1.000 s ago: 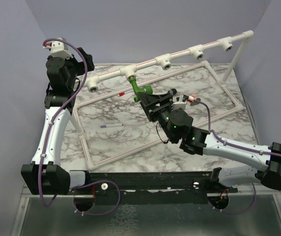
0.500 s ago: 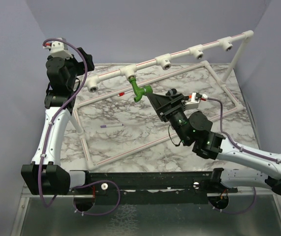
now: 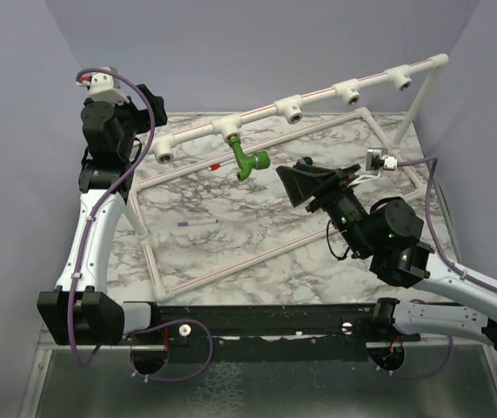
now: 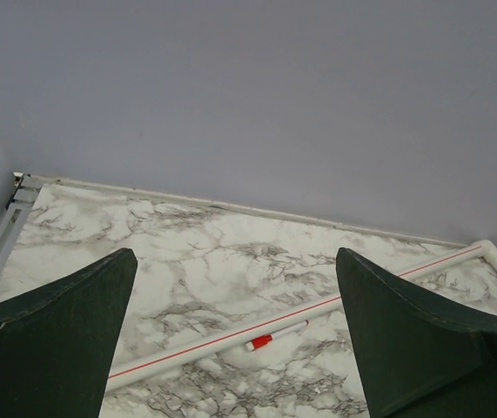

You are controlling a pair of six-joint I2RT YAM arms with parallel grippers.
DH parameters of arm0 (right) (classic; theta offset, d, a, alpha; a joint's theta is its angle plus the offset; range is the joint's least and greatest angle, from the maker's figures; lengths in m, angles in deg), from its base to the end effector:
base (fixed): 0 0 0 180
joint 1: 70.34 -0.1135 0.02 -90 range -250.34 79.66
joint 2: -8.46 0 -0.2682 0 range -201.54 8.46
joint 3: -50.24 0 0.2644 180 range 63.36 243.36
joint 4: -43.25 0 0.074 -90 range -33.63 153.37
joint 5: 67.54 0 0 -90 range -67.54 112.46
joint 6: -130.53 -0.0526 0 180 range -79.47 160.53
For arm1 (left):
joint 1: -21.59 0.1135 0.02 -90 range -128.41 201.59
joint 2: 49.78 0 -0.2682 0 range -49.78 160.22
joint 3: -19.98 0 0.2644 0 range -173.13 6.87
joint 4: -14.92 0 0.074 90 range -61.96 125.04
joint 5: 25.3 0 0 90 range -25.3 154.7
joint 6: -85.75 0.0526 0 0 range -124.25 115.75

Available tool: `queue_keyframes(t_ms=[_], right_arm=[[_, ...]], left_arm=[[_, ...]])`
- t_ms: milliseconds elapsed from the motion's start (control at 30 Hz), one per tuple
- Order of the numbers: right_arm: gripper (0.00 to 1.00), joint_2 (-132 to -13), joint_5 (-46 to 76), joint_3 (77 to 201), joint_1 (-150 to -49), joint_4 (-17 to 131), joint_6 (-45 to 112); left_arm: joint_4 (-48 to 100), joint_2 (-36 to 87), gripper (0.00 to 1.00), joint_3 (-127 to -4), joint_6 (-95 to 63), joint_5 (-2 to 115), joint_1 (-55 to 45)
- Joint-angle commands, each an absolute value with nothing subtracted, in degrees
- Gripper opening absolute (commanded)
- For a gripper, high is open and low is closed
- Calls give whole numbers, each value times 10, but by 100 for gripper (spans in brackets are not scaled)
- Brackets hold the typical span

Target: Install the water faucets

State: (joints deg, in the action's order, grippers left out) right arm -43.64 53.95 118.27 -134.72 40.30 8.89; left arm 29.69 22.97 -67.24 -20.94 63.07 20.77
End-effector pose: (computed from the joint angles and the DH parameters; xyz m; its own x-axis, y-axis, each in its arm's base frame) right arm 0.1207 0.1883 0.4362 -0.1721 0.6756 -0.7169 -0.5461 0.5403 0.6403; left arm 0.3230 -0.0061 0.4350 -0.0173 -0.2869 -0.9578 0.0394 0.9570 -0.2873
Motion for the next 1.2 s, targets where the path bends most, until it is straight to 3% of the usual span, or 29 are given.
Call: queue_keyframes(t_ms=[0, 533, 867, 1167], right_arm=[[68, -440, 487, 1230, -1345, 457, 290], [72, -456, 312, 1243, -1345, 530, 794], [73, -522, 333, 1249, -1346, 554, 1056], [73, -578, 339, 1236, -1351, 450, 1145]], left_arm=[[405, 249, 98, -627, -212, 608, 209], [399, 255, 98, -623, -222, 593, 210], [399, 256, 98, -623, -223, 592, 210], [399, 257, 98, -622, -223, 593, 210]])
